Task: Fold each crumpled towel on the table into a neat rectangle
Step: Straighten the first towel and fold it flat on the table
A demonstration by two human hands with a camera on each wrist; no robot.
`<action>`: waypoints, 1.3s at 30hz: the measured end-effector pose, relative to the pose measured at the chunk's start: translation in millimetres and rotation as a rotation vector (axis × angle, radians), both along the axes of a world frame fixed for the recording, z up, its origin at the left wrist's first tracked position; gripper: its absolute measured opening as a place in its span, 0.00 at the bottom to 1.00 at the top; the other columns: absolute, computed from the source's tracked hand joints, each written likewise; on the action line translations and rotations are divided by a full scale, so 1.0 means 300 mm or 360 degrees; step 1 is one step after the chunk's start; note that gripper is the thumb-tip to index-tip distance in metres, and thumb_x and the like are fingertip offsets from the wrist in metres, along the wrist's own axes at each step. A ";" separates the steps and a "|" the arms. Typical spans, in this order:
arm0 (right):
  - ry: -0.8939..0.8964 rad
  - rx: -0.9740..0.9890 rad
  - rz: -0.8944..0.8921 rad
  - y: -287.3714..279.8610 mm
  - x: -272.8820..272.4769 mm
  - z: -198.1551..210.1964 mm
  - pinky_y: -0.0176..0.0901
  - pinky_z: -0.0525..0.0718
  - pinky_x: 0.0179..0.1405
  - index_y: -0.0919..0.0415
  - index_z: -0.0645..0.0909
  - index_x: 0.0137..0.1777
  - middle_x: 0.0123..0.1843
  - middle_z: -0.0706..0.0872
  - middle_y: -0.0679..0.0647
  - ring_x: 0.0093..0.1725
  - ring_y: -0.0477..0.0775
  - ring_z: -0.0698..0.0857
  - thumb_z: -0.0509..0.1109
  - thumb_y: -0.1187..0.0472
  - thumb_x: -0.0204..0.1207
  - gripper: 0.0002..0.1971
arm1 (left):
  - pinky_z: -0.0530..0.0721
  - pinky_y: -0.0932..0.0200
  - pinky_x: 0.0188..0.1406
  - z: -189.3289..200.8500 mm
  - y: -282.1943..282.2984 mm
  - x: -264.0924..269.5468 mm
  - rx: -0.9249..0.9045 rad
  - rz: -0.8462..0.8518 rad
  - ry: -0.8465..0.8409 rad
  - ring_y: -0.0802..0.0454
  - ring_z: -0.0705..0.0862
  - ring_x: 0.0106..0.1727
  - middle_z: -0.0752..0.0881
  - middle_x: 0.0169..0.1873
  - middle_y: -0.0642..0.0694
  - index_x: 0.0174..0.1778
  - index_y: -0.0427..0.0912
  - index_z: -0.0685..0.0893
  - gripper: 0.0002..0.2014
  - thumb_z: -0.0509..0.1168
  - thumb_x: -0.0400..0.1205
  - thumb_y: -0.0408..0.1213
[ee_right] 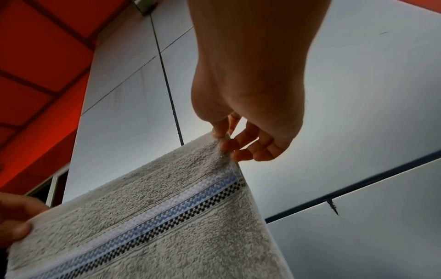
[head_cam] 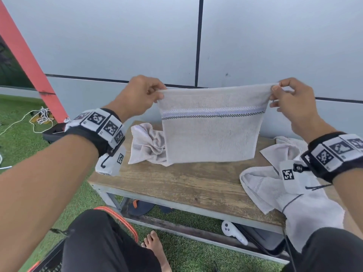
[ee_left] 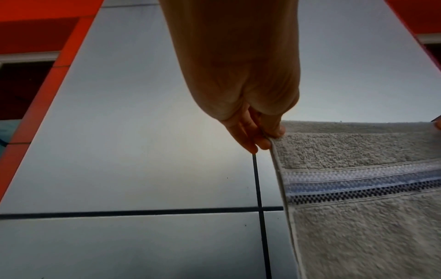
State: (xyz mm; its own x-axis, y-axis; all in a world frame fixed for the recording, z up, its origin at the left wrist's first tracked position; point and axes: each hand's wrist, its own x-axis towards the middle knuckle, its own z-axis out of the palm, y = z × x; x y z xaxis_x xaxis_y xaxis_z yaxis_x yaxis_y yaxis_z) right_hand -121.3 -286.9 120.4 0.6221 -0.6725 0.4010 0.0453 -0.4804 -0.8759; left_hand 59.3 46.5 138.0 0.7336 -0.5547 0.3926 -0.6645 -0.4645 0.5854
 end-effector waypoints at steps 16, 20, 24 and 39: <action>0.1853 -0.0440 0.1091 0.055 -0.367 -0.471 0.45 0.78 0.55 0.55 0.78 0.37 0.40 0.84 0.48 0.45 0.48 0.87 0.68 0.55 0.86 0.14 | 0.80 0.58 0.64 -0.469 0.162 -0.237 0.1510 -0.0581 0.0999 0.61 0.90 0.50 0.94 0.38 0.56 0.50 0.55 0.91 0.08 0.74 0.79 0.52; 0.1785 -0.0327 0.1062 0.052 -0.349 -0.505 0.47 0.80 0.54 0.53 0.79 0.38 0.35 0.83 0.47 0.40 0.47 0.87 0.69 0.55 0.85 0.13 | 0.82 0.61 0.57 -0.496 0.140 -0.230 0.1428 -0.0440 0.0986 0.56 0.91 0.46 0.93 0.34 0.51 0.51 0.51 0.90 0.08 0.74 0.80 0.49; 0.1587 -0.0391 0.0858 0.036 -0.279 -0.528 0.50 0.79 0.54 0.54 0.79 0.38 0.36 0.87 0.50 0.44 0.54 0.86 0.68 0.56 0.85 0.12 | 0.80 0.61 0.43 -0.541 0.115 -0.166 0.1144 -0.0219 0.0812 0.62 0.86 0.31 0.92 0.34 0.42 0.48 0.44 0.92 0.06 0.74 0.82 0.43; 0.1397 -0.0406 0.0135 0.014 0.064 -0.711 0.51 0.81 0.42 0.51 0.77 0.40 0.41 0.85 0.50 0.42 0.56 0.83 0.66 0.52 0.83 0.10 | 0.82 0.55 0.49 -0.775 -0.027 -0.025 0.0559 0.0453 0.0599 0.48 0.86 0.48 0.90 0.46 0.44 0.47 0.38 0.90 0.06 0.69 0.82 0.35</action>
